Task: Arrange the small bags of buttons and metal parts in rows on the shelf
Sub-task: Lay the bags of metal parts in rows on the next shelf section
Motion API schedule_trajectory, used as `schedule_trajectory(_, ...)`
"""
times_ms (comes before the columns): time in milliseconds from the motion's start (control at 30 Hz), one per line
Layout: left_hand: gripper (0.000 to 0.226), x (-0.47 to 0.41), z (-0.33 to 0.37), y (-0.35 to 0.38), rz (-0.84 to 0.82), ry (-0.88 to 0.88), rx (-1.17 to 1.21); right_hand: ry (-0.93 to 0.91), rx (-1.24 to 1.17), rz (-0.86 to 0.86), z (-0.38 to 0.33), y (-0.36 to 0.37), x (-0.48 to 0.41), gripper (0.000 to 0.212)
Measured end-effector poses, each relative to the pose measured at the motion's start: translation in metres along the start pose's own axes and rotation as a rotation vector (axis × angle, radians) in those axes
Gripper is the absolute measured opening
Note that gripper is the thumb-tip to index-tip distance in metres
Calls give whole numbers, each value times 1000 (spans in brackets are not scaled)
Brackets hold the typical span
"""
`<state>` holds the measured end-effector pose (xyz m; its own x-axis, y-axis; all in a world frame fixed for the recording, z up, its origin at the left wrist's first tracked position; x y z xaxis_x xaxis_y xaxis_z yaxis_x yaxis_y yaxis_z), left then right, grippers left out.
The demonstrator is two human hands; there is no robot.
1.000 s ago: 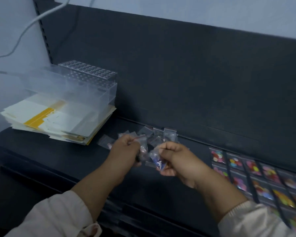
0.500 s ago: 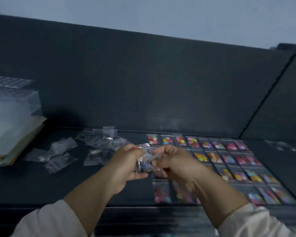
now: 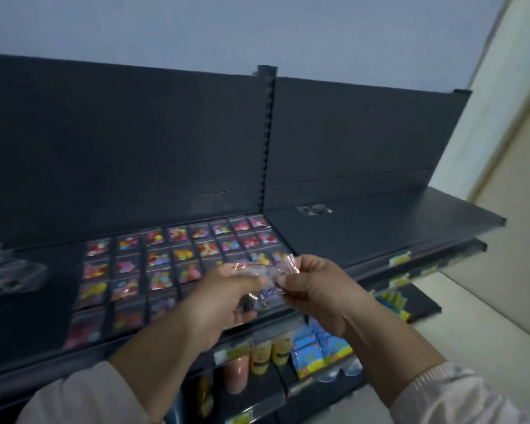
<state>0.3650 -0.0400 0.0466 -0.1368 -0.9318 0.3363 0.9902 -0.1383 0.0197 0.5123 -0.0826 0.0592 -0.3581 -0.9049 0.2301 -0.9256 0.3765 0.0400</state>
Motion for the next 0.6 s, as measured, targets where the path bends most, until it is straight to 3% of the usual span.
schedule_trajectory(100,28,11,-7,54,-60,-10,6,-20,-15,65,1,-54,9,23)
schedule_trajectory(300,11,31,-4,141,-122,17,26,-39,-113,132,-8,-136,23,15)
schedule_trajectory(600,7,6,4,222,-185,85,-40,25,-401,336,-13,-203,-12,24)
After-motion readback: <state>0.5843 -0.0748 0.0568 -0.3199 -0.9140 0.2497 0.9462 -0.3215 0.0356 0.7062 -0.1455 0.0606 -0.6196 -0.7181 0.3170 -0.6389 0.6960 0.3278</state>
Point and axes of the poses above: each hand's wrist, its own x-axis away from the middle knuckle, its own y-axis out of the palm, z = x × y, the point moved 3 cm from there along -x, towards the middle knuckle, and after that the axes turned 14 degrees about z, right-handed, at the moved point
